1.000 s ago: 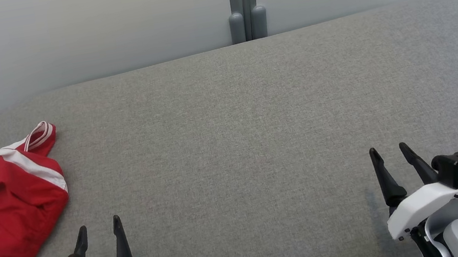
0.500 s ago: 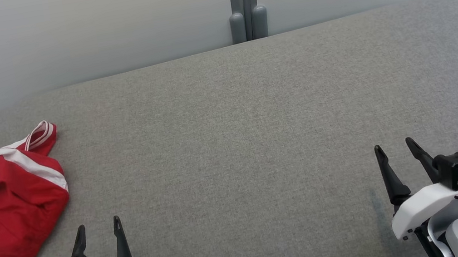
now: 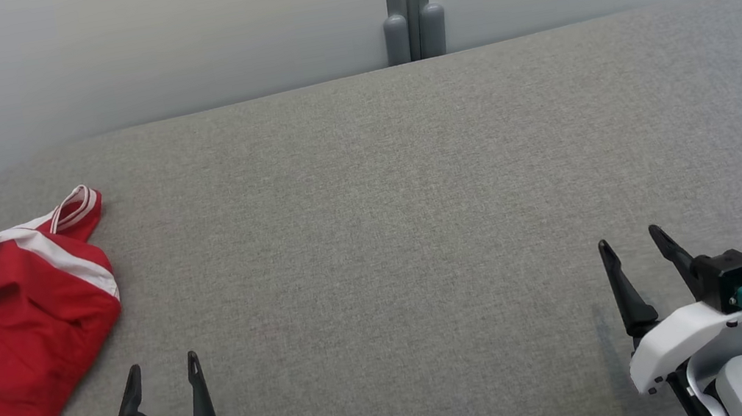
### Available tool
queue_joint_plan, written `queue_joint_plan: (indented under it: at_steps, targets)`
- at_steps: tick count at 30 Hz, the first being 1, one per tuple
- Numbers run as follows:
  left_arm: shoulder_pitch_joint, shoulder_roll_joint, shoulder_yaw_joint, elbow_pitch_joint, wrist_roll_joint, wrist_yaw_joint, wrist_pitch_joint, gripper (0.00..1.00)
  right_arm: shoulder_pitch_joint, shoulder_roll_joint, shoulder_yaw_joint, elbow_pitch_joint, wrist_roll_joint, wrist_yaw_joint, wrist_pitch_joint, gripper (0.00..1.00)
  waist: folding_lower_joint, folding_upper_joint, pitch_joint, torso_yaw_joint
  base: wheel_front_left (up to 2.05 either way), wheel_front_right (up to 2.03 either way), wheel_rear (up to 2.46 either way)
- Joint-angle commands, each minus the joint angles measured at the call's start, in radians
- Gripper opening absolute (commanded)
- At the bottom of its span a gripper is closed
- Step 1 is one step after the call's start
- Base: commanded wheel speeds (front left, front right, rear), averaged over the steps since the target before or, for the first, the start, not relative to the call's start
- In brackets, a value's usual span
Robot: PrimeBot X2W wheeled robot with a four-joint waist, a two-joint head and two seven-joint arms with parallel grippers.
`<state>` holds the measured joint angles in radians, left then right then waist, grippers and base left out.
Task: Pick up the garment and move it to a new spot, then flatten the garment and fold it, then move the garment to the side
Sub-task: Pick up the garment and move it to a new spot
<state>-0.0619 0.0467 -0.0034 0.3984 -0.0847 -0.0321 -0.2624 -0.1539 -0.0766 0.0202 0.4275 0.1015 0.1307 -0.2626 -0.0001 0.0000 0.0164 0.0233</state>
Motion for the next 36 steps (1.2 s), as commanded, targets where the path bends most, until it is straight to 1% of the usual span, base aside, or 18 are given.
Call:
queue_joint_plan:
  at_steps: [1, 6, 10, 12, 21, 24, 28, 31, 32, 33, 36]
  targets:
    - [-0.005, 0.007, 0.002, 0.003, 0.005, -0.004, -0.004, 1.0, -0.003, -0.004, 0.004, -0.001, -0.002, 0.0, -0.003, 1.0, 0.0001, 0.0, 0.001, 0.007, 0.0, 0.0, 0.0]
    - [-0.003, 0.007, 0.008, 0.005, -0.003, 0.004, -0.004, 1.0, -0.003, -0.008, 0.022, 0.005, 0.01, 0.0, -0.003, 1.0, 0.0001, 0.0, 0.004, 0.036, 0.0, 0.0, 0.0]
    - [-0.004, 0.007, 0.013, 0.01, -0.004, 0.008, -0.004, 1.0, -0.003, -0.012, 0.044, 0.007, 0.02, 0.0, -0.003, 1.0, 0.0001, 0.0, 0.009, 0.084, 0.0, 0.0, 0.0]
    - [0.0, 0.007, 0.02, 0.011, -0.01, 0.012, -0.004, 1.0, 0.0, -0.013, 0.056, 0.009, 0.027, 0.0, -0.003, 1.0, 0.0001, 0.0, 0.012, 0.118, 0.0, 0.0, 0.0]
    - [0.011, 0.006, 0.031, 0.018, -0.019, 0.002, -0.003, 1.0, -0.01, -0.016, 0.107, 0.029, 0.068, 0.0, -0.003, 1.0, 0.0001, 0.0, 0.039, 0.313, 0.0, 0.0, 0.0]
    - [0.016, 0.006, 0.043, 0.024, -0.031, -0.006, -0.003, 1.0, -0.021, -0.014, 0.131, 0.042, 0.088, 0.0, -0.003, 1.0, 0.0001, 0.0, 0.047, 0.356, 0.0, 0.0, 0.0]
    - [0.008, 0.006, 0.055, 0.026, -0.066, -0.024, -0.003, 1.0, -0.035, -0.021, 0.158, 0.056, 0.11, 0.0, -0.003, 1.0, 0.0001, 0.0, 0.063, 0.379, 0.0, 0.0, 0.0]
    - [-0.058, 0.006, 0.084, 0.036, -0.119, -0.064, -0.003, 1.0, -0.048, -0.035, 0.179, 0.061, 0.122, 0.0, -0.003, 1.0, 0.0001, 0.0, 0.091, 0.371, 0.0, 0.0, 0.0]
    - [-0.058, 0.006, 0.084, 0.036, -0.119, -0.064, -0.003, 1.0, -0.048, -0.035, 0.179, 0.061, 0.122, 0.0, -0.003, 1.0, 0.0001, 0.0, 0.091, 0.371, 0.0, 0.0, 0.0]
    - [-0.075, 0.01, 0.093, 0.047, -0.12, -0.074, -0.003, 1.0, -0.052, -0.04, 0.182, 0.063, 0.126, 0.0, -0.003, 1.0, 0.0001, 0.0, 0.098, 0.365, 0.0, 0.0, 0.0]
    - [-0.159, 0.057, 0.101, 0.08, -0.111, -0.09, -0.003, 1.0, -0.064, -0.055, 0.189, 0.066, 0.135, 0.0, -0.003, 1.0, 0.0001, 0.0, 0.122, 0.341, 0.0, 0.0, 0.0]
